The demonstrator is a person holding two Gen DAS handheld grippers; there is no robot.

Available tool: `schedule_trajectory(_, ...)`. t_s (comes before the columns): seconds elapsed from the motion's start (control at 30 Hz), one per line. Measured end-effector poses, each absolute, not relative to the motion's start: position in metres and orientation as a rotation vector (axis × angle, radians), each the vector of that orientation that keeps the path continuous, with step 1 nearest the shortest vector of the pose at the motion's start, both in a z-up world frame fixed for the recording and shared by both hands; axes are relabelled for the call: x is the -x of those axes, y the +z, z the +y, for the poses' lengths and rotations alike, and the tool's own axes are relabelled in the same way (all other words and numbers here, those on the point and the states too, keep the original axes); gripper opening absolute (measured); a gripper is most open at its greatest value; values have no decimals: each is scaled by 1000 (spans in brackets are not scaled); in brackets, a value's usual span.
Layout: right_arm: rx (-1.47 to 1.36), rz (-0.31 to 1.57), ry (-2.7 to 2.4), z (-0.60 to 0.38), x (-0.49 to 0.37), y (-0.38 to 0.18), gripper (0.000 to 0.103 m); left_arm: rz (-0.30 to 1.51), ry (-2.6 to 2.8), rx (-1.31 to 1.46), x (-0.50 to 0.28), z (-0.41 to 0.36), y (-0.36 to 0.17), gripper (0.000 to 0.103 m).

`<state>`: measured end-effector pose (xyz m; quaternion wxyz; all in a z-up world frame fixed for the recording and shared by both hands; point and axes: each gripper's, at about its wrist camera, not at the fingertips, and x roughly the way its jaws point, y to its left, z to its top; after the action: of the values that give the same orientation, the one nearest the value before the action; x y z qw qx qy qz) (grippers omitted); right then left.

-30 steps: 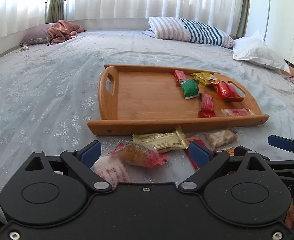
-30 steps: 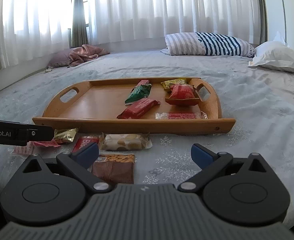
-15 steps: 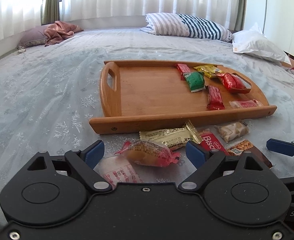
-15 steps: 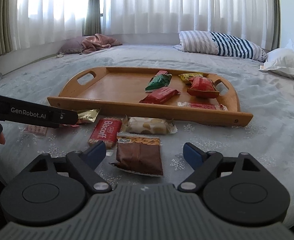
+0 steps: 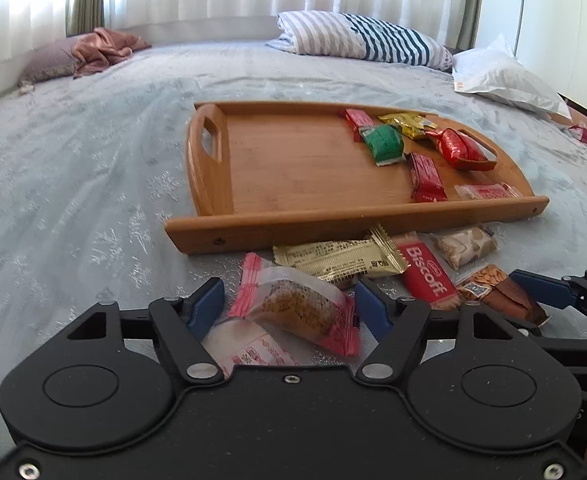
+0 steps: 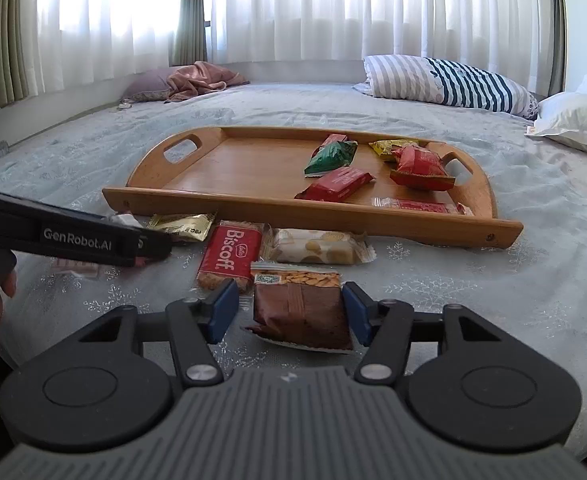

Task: Organize snacks
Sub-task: 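Grasp a clear cookie bag with the left tool while the right tool grasps a brown wafer pack, then carry the cookie bag and brown wafer pack over the tray with both tools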

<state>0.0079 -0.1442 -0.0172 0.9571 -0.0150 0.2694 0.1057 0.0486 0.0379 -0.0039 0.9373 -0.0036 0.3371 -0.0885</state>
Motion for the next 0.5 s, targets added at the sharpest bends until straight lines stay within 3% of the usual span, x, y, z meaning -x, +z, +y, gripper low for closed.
schedule_trajectory(0.17,26,548,218,-143,-9,-16,53,686,-194,6,-47,35,0,46)
schedule_trajectory(0.5,8,545,197,-148,-5,-8,52,678,-213,48,-38,39,17,37)
